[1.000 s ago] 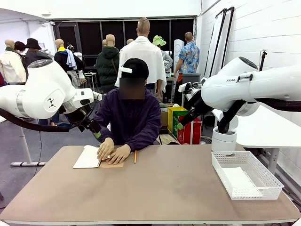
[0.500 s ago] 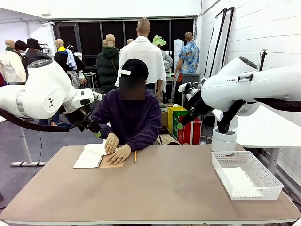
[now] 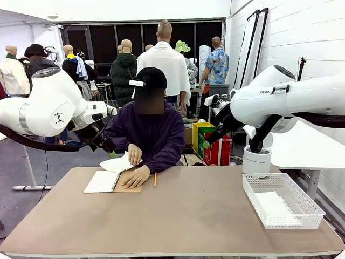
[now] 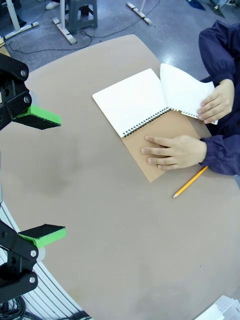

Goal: Sort the paper based on its condition.
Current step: If a person hands you a paper, place it in the Organizing basket , and if it's crumpled, put it in the Trash can.

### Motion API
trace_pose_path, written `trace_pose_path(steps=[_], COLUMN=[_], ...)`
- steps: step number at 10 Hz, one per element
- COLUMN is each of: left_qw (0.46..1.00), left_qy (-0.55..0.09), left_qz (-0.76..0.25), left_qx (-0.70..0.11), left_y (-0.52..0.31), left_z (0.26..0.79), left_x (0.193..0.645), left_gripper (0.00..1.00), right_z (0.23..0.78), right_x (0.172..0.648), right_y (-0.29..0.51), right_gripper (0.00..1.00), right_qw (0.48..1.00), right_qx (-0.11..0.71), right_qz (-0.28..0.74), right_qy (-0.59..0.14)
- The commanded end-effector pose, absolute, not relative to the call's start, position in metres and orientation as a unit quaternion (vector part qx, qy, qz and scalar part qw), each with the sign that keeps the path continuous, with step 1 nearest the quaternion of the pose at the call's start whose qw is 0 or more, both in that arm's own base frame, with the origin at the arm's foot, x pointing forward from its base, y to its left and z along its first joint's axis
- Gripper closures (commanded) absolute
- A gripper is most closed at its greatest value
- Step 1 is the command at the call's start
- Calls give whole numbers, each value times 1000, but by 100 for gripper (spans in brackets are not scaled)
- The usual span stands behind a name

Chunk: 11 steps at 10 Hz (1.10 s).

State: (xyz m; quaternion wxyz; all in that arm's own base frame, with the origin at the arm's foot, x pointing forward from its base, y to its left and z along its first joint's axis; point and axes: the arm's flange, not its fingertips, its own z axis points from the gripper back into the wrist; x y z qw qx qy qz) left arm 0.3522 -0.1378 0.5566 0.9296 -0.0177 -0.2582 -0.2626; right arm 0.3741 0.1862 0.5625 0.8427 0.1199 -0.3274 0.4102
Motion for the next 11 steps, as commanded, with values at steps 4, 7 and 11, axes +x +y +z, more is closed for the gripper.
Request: trace_pose_path(steps=[4,7,11], left_qw=[929,929,929], left_qy=[-259,-259,-259], left_qz=[-262,-262,-262], left_qx=[-23,-23,-23], left_y=[-137,-137,-137], left_z=[558,558,558], left_x=[352,352,352], left_gripper=[0,0,0], right_z=[562,562,562], right_x=[374,374,374], right_y=[186,186,186], right_gripper=[0,0,0], right_qw=[843,843,843], right_qx=[117,117,117], right_qz=[409,409,409], right_qy=[-328,-328,-328])
